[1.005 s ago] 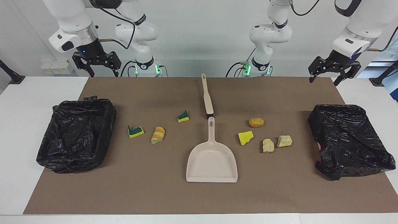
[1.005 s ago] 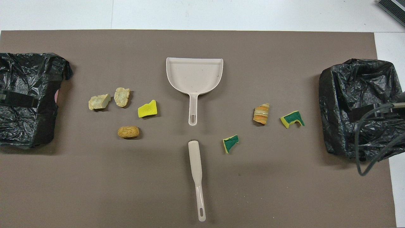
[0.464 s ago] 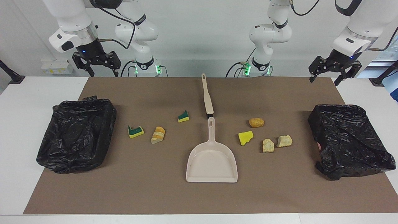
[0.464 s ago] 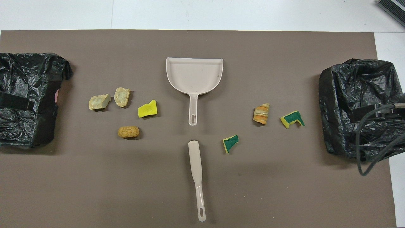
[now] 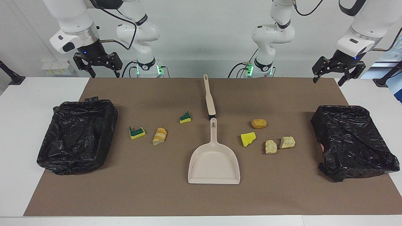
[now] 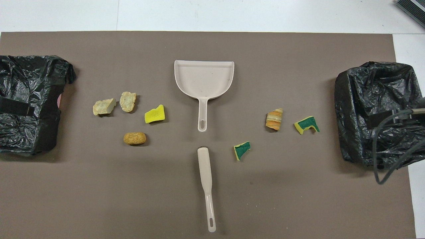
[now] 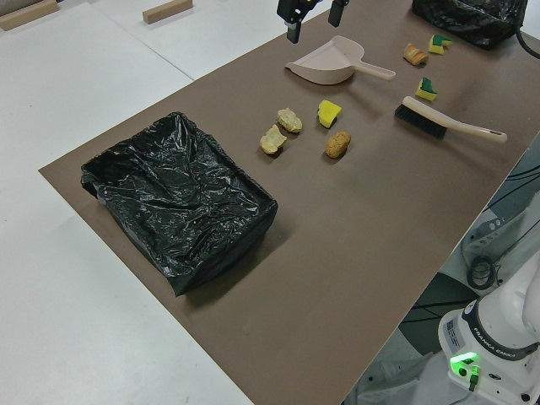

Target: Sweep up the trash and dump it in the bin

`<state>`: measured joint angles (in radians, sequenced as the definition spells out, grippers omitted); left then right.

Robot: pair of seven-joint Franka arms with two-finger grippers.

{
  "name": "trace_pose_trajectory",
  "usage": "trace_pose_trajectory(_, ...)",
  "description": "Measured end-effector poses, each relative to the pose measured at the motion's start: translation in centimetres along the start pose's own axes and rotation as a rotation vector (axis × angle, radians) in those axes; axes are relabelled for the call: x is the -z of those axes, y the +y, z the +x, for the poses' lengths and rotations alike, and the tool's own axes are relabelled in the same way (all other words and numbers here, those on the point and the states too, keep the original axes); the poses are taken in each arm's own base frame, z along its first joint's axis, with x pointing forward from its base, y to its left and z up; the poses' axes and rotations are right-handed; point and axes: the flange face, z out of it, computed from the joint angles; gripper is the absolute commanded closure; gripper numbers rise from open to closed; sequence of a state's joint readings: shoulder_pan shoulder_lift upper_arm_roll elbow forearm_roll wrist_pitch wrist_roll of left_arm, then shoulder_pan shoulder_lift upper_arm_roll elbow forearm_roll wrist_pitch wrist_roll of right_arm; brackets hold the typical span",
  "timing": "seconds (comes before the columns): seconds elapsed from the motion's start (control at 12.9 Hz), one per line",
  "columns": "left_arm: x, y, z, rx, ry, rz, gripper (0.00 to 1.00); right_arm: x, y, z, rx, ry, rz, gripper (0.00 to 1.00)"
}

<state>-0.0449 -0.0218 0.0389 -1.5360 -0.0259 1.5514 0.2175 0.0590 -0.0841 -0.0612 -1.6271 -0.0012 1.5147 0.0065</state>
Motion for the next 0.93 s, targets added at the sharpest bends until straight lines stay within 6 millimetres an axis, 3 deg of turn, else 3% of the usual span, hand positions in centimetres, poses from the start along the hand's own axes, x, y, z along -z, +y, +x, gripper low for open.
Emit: trace_pose_trajectory(0.93,-0.1,1.2,0.1,-0.021,-0.011,-0.003,0.00,-0.4,0.0,0.0,0.000,-0.009,0.000,0.00)
